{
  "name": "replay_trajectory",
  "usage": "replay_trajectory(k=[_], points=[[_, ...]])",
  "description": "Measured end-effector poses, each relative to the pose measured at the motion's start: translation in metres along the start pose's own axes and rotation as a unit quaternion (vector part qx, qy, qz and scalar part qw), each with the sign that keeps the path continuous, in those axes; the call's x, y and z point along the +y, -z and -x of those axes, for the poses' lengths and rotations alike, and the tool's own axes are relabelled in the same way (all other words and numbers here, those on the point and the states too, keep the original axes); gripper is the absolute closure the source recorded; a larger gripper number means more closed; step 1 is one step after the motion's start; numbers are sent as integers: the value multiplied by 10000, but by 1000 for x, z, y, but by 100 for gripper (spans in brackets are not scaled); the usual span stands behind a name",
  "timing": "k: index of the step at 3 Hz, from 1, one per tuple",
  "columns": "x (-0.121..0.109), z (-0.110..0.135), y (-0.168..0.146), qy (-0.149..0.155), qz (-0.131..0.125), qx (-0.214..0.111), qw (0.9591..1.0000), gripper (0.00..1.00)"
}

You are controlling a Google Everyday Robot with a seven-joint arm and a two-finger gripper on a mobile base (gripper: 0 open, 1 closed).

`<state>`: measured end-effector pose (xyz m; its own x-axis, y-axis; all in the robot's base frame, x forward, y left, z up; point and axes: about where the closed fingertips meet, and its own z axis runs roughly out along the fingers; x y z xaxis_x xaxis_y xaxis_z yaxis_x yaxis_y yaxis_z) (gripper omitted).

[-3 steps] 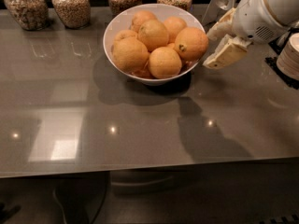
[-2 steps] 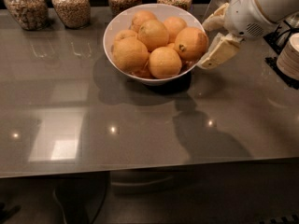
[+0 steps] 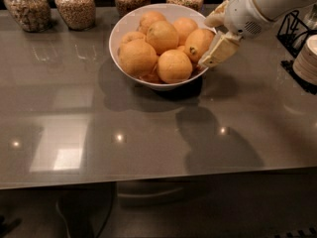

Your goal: Pick orange from white bowl

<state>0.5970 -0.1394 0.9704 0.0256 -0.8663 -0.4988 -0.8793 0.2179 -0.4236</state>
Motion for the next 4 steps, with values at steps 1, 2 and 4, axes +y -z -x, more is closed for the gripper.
replay_trajectory(k=[1, 2, 4], points=[[-5, -3, -17, 42, 110, 50, 9999, 33], [-9, -8, -32, 91, 240, 134, 9996, 34], [-10, -10, -43, 175, 330, 204, 9991, 77]])
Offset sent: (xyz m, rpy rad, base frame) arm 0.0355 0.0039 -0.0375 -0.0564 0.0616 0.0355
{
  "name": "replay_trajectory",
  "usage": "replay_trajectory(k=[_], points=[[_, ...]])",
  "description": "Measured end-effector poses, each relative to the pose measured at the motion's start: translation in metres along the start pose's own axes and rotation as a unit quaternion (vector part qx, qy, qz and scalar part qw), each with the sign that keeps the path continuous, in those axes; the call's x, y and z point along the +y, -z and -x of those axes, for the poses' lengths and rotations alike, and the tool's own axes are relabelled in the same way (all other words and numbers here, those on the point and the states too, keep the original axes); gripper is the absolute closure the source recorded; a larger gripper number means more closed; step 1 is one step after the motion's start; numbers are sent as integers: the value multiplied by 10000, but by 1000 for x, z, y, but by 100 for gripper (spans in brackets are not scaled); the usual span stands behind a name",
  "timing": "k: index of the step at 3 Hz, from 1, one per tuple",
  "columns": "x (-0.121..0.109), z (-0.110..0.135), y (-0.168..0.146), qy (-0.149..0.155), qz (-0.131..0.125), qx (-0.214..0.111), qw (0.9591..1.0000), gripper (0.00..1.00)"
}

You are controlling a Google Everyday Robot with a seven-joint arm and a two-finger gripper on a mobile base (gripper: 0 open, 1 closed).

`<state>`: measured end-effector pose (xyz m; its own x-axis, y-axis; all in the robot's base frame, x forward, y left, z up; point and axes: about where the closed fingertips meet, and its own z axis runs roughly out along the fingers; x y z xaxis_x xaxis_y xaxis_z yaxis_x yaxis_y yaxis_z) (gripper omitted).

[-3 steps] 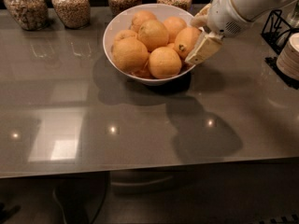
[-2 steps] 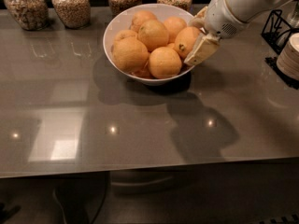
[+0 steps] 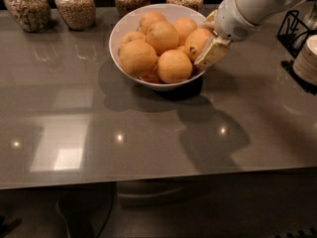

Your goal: Pick orange from white bowl

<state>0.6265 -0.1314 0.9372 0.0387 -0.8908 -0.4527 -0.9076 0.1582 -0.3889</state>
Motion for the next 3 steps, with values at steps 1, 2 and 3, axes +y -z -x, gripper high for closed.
replay_trajectory(k=[1, 2, 3], points=[[-1, 1, 2, 2, 0, -1, 10000, 99], [-1, 17, 27, 239, -56, -149, 9996, 100], [-1, 38, 59, 474, -6, -323, 9984, 100]])
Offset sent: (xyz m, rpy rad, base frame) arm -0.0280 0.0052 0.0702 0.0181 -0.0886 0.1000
